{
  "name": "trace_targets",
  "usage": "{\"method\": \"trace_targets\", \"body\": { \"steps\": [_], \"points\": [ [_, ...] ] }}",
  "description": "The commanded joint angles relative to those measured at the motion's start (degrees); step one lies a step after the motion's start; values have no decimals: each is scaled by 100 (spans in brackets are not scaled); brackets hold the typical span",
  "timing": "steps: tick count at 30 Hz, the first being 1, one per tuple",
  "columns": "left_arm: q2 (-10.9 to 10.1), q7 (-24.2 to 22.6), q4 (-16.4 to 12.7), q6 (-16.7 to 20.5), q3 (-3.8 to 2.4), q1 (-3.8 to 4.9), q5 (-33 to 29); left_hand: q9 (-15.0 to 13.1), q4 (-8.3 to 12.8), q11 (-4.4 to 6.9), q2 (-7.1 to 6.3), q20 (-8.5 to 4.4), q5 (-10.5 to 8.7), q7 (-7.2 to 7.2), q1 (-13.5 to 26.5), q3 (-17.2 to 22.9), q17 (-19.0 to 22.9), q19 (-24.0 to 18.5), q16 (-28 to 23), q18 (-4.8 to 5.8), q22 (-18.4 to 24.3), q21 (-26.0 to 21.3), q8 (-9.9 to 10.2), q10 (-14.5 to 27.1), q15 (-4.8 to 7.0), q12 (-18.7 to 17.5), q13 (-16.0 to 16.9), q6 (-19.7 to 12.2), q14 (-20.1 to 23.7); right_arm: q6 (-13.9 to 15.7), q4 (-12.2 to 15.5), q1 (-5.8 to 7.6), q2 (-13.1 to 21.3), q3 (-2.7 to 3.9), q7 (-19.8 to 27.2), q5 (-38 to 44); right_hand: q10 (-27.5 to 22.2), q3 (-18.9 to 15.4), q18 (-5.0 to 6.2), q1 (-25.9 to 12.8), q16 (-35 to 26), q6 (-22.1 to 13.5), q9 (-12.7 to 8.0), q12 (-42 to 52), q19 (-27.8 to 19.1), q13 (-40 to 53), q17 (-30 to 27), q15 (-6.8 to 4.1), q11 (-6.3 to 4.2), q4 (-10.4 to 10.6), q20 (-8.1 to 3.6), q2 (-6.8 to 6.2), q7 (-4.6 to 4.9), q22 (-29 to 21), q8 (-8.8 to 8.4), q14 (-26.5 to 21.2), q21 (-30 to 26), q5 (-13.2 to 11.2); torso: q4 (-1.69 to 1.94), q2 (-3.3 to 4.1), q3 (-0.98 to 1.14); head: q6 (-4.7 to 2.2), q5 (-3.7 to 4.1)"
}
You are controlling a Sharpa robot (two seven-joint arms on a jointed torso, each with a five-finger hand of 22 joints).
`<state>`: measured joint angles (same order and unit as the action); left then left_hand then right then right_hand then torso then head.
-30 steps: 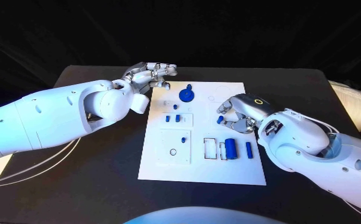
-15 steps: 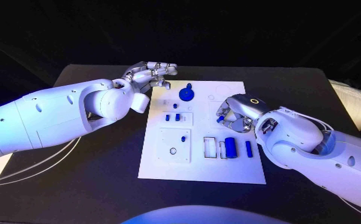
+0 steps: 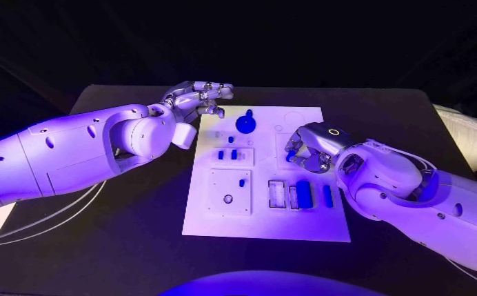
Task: Assemble the parts on the task board
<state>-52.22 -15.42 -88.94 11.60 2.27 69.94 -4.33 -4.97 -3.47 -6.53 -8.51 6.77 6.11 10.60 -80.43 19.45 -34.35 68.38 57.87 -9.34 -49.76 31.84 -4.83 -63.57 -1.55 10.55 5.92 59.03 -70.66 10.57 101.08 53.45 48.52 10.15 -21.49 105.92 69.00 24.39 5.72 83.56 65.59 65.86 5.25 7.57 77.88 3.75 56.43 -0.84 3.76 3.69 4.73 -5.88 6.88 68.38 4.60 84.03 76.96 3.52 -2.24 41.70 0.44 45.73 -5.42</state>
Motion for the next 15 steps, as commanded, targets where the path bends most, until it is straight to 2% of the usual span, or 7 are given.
{"method": "trace_targets", "body": {
  "steps": [1,4,6,8,9,11,15],
  "points": [
    [8,-9,-11,-101,-4,0,22,6,11,4,62,42,-13,11,13,-35,5,16,1,-109,5,-34,-30,51,2,17,5,-38,45,-59,-26,-19,-8,-22,-101,128,102,63,-94,81,33,59,14,-31,38,14,7,-54,-48,-22,-3,86,3,18,17,125,39,-18,0,0,-6,-1,-1],
    [10,-13,-13,-101,-4,0,22,6,11,4,62,42,-13,11,13,-35,5,16,1,-109,5,-34,-30,51,2,17,5,-38,45,309,68,-32,10,-20,-48,149,145,123,-93,119,10,75,19,-36,31,21,-28,-56,-50,-75,-5,84,13,19,16,111,41,-27,4,-1,0,-16,-5],
    [10,-15,-10,-99,-4,-3,22,6,9,4,76,43,-11,11,8,-38,13,16,0,-109,8,-39,-35,53,2,26,7,-38,49,535,164,-38,46,-11,-19,158,186,163,-100,137,25,97,25,-35,46,29,-12,-57,-52,-112,-7,76,21,53,20,110,63,-36,1,5,13,-27,-5],
    [10,-14,-7,-94,-4,-4,22,6,9,4,76,43,-11,11,8,-38,13,16,0,-109,9,-39,-35,53,2,26,7,-38,49,675,250,-36,86,0,-3,161,208,177,-104,131,34,117,31,-36,55,34,-2,-58,-54,-123,-8,69,21,71,27,111,75,-39,0,-2,7,-24,-3],
    [11,-14,-7,-94,-4,-5,22,6,9,4,76,43,-11,11,8,-38,13,16,0,-109,9,-39,-35,53,2,26,7,-38,49,732,295,-32,109,9,-1,158,217,181,-105,127,37,125,33,-37,58,35,0,-58,-54,-126,-8,65,21,78,29,112,80,-40,1,-7,-4,-21,3],
    [13,-14,-8,-84,-4,-7,22,6,9,5,86,43,-10,10,4,-39,11,16,4,-109,11,-42,-38,55,2,31,8,-38,48,841,416,-17,193,40,-9,122,223,187,-106,125,40,131,34,-39,58,36,3,-59,-55,-131,-8,60,21,80,31,112,81,-41,2,-5,-11,-26,11],
    [9,-13,-6,-64,-4,-9,22,6,2,4,99,44,-9,11,7,-42,17,15,4,-109,13,-46,-42,57,1,38,9,-38,51,884,639,-2,372,96,-41,36,230,196,-107,123,45,139,37,-44,61,37,7,-60,-56,-138,-9,55,21,87,33,112,86,-42,9,3,3,-32,-3]
  ]
}}
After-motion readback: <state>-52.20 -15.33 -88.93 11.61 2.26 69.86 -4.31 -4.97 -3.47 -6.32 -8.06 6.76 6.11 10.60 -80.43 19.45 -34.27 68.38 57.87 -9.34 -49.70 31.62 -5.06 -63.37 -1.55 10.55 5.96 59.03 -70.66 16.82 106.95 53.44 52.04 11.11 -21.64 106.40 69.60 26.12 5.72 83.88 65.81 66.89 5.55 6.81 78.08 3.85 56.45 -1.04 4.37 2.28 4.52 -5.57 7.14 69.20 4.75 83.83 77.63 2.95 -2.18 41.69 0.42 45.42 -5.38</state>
